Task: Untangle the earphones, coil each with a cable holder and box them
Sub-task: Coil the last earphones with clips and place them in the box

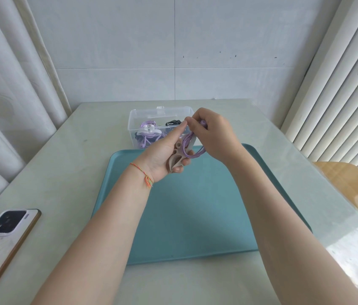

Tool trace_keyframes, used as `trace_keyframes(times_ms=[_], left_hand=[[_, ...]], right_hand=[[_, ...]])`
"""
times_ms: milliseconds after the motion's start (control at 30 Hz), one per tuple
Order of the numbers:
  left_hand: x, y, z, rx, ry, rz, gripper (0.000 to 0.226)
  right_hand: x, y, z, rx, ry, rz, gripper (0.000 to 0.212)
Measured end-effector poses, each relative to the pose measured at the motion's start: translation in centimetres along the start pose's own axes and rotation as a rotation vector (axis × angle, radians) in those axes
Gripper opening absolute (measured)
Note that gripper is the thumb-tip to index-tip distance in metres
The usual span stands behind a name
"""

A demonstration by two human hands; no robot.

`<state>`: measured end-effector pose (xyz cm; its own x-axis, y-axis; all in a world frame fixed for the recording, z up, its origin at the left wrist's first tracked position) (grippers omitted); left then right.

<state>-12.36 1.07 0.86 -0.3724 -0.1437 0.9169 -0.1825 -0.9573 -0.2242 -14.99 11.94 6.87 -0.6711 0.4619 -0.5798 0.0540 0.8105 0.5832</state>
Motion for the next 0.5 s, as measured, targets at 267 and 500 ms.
trace_keyframes(times_ms=[267,500], left_hand=[[-0.69,0.66,-0.43,0.096,0.059,0.048,0.033],[-0.57,0.49,-0.54,0.064,0.066,0.067,0.031]], right_hand=[[-0.53,-0.42,0.02,0.015,0.064,0.078,0.028],[0.02,-0.64,0.02,0.026,0.023,0.125,0.030]])
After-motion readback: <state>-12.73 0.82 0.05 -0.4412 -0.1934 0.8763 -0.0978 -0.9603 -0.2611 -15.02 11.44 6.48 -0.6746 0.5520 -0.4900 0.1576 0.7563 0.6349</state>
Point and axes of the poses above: each hand's wrist, its own z-axis away from the middle knuckle, its own y-axis out of the back of the hand, x = y × z, the point moved 6 cm from there along -z, towards the middle knuckle, and after that the axes turned 10 degrees about y, right-handed, at the moved point
